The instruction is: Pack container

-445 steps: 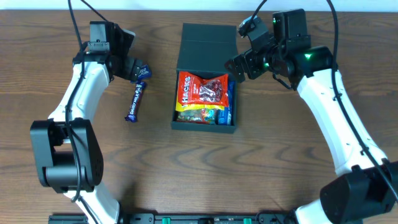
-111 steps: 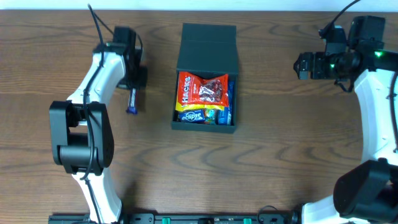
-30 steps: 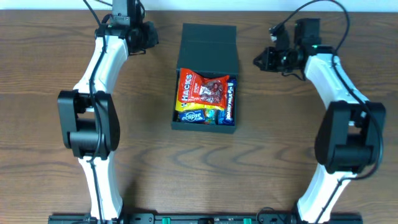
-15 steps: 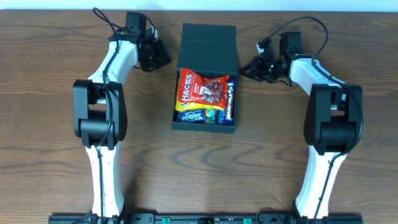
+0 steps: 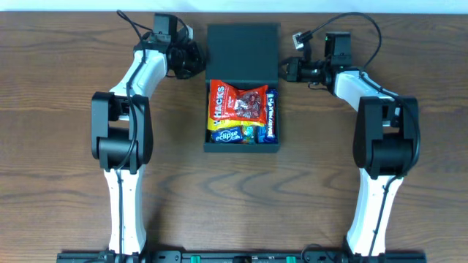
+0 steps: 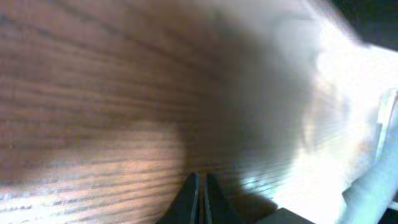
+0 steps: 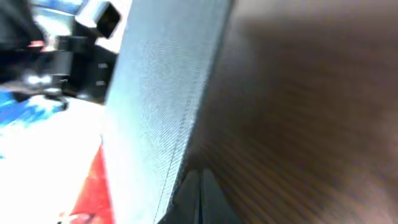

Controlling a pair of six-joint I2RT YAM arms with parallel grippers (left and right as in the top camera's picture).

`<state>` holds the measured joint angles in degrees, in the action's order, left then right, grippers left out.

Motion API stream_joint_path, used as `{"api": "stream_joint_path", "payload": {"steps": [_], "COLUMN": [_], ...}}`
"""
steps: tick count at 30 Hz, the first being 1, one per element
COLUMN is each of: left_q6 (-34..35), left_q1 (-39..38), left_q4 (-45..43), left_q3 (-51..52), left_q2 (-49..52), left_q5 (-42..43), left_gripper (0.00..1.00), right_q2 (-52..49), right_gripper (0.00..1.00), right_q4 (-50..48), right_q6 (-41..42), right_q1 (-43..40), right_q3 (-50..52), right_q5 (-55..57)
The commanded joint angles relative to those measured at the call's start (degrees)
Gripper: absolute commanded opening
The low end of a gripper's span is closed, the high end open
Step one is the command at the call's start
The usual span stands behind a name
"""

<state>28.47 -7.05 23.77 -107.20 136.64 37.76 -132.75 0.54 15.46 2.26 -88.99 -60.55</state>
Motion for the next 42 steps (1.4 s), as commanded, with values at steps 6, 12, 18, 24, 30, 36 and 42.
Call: {"api": "stream_joint_path", "payload": {"steps": [6, 12, 18, 24, 30, 36, 42], "left_q6": [-8.81, -17.14, -23.47, -28.52, -30.14, -30.27, -30.23], "left_q1": [-0.70, -0.70, -0.48, 1.05, 2.01, 2.14, 1.73], "left_q4": [5.99, 19.61, 30.62, 35.63, 36.22, 38.01, 38.99], "left_q3": [-10.34, -18.69, -19.85, -19.85, -19.85, -18.95, -9.99], "left_q2": [0.44, -2.23, -7.34, -15.41, -20.85, -21.62, -21.57], "left_q5": [5.68, 1.86, -2.67, -11.41, -16.57, -17.97, -16.61], "left_gripper": [0.06, 0.06, 0.06, 0.06, 0.06, 0.06, 0.06], "right_q2": [3.61, 10.56, 19.43, 24.55, 26.80, 28.28, 28.06], "right_gripper": [0.02, 0.02, 0.01, 0.01, 0.01, 0.01, 0.01], "right_q4": [-0.98, 4.92, 25.18, 40.02, 47.82, 50.31, 50.53], "right_q6": [-0.52, -3.34, -17.40, -27.82, -29.92, -28.79, -25.16], "right_q1": [-0.52, -0.42, -0.35, -0.35, -0.35, -0.35, 0.11], "right_q3": [-1.75, -1.75, -1.75, -1.75, -1.75, -1.75, 1.42], "right_q5": [-10.38, -7.45, 2.38, 6.60, 13.18, 20.37, 26.75]}}
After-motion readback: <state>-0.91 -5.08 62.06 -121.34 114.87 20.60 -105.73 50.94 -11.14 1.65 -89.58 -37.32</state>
